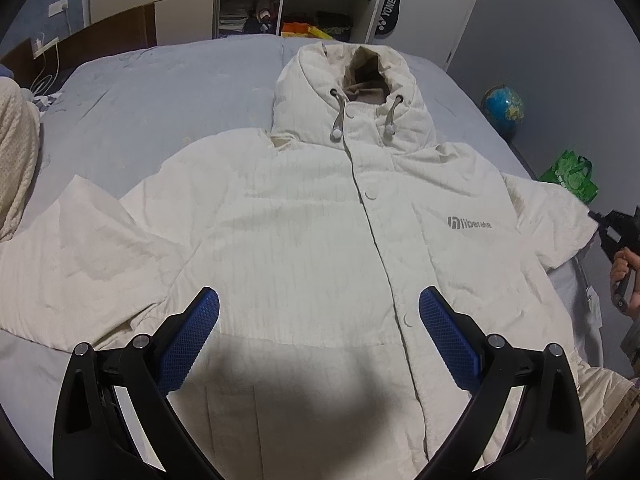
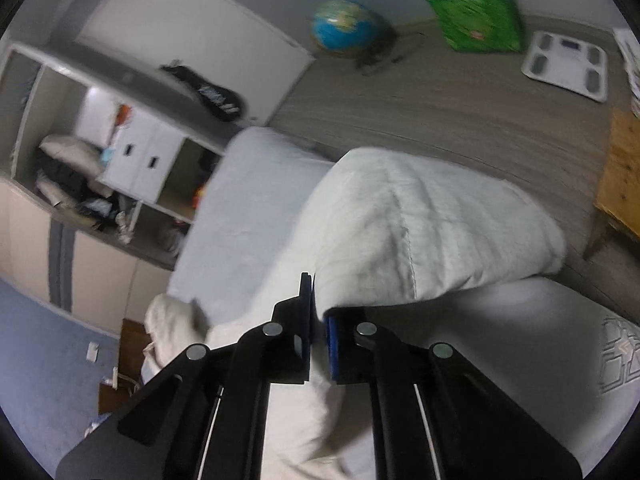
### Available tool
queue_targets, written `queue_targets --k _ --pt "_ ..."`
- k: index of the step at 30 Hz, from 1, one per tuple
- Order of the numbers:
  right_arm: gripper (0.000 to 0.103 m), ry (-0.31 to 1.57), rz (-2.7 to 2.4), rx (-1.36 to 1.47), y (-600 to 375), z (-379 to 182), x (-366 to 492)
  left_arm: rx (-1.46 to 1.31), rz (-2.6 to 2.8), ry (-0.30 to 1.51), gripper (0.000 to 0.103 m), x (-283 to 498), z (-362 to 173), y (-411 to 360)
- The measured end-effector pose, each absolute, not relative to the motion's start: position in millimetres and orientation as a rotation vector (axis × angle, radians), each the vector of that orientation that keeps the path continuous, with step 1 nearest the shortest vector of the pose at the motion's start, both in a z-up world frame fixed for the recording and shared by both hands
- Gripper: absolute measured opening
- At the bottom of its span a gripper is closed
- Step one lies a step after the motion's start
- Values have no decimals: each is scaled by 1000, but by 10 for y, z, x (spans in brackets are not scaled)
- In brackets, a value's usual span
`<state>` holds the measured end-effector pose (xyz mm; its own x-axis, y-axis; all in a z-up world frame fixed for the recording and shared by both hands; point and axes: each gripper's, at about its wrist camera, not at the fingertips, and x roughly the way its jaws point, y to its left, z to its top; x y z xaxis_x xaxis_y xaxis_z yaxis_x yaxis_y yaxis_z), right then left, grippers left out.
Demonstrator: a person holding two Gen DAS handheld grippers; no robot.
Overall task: Fold large clothes
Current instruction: 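Fold the grasped sleeve side across the jacket body with the right tool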
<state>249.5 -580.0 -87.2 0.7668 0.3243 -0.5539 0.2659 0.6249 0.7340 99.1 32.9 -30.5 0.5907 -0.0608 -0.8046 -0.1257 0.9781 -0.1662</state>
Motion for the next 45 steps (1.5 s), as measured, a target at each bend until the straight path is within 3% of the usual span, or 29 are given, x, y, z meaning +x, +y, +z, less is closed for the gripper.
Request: queue_targets --k 7,14,19,26,37,39,43,45 --pt "3 697 247 745 -4965 -192 2546 -223 52 922 96 992 -243 365" --pt "3 771 413 564 -3993 62 2500 -254 85 919 96 990 -221 470" --pt "3 887 518 379 -3240 -20 2323 -277 100 911 96 976 -187 541" --pt "3 1100 593 96 -2399 -646 2011 -284 111 913 96 970 -187 563" --pt "5 1212 594 -70 -2205 -1026 1860 -291 123 931 96 1005 -226 588" --pt "8 1231 593 -86 -2185 -1072 1876 -290 123 937 96 1007 -233 587" --pt "42 1256 619 -79 -2157 -1082 1887 -279 125 964 96 1021 -278 572" --pt "48 1247 627 -94 -2147 -1040 1845 -274 126 978 96 1021 -299 564"
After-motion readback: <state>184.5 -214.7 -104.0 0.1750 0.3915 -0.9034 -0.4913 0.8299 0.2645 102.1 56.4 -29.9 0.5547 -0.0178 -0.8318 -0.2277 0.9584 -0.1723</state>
